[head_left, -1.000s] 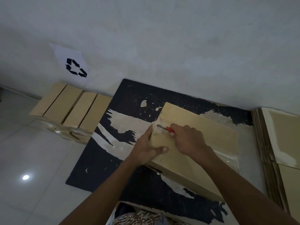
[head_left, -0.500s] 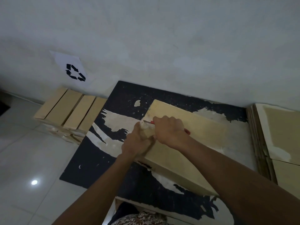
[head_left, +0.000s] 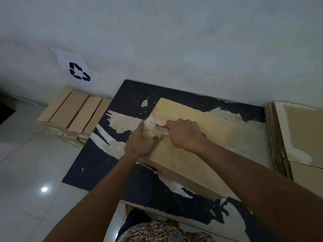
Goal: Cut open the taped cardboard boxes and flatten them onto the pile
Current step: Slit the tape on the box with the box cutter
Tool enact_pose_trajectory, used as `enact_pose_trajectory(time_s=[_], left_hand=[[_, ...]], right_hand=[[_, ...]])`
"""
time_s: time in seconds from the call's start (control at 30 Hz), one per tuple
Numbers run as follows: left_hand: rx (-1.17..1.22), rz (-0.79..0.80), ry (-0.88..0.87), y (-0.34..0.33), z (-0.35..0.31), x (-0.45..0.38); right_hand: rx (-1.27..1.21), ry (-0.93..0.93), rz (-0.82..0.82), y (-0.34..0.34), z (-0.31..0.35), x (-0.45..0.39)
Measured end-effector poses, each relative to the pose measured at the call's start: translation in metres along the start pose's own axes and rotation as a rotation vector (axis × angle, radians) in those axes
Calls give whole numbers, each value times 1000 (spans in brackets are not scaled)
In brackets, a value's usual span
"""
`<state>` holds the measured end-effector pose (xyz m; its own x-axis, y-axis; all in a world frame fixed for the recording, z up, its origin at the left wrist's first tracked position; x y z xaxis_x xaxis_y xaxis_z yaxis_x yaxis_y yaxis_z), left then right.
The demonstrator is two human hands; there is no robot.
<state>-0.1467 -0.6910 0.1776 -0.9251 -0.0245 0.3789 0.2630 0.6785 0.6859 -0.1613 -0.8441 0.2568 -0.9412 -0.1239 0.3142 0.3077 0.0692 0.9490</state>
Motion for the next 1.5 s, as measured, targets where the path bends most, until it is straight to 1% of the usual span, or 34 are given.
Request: enact_pose_trajectory(time_s=[0.17, 0.3, 0.47, 0.63, 0.77, 1.13, 1.33, 1.5], left_hand=[[-2, 1, -17, 0, 6, -2], [1, 2, -24, 0, 6, -3], [48, 12, -54, -1, 11, -7], [70, 5, -68, 0, 8, -2], [70, -4, -72, -1, 7, -1], [97, -8, -80, 1, 2, 6], [122, -21, -97, 6, -1, 13], [102, -43, -149, 9, -5, 16]], right_hand=[[14, -34, 51, -11, -27, 16], [42, -72, 44, -14, -45, 34], [119, -184, 58, -23, -67, 61], [176, -305, 146, -29, -96, 94], [207, -368, 157, -33, -115, 116], [123, -488, 121, -50, -130, 131], [83, -463, 143, -55, -138, 130], [95, -509, 148, -53, -138, 140]])
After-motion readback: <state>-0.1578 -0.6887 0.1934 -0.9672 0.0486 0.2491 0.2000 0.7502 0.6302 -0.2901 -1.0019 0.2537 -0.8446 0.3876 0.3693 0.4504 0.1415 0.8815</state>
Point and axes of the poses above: each hand's wrist, its own x-axis away from the middle knuckle, its own y-axis out of the back of the hand, z = x × y, the point moved 1 cm from there along -x, towards the middle knuckle, and after that the axes turned 4 degrees about x, right-handed, at the moved point
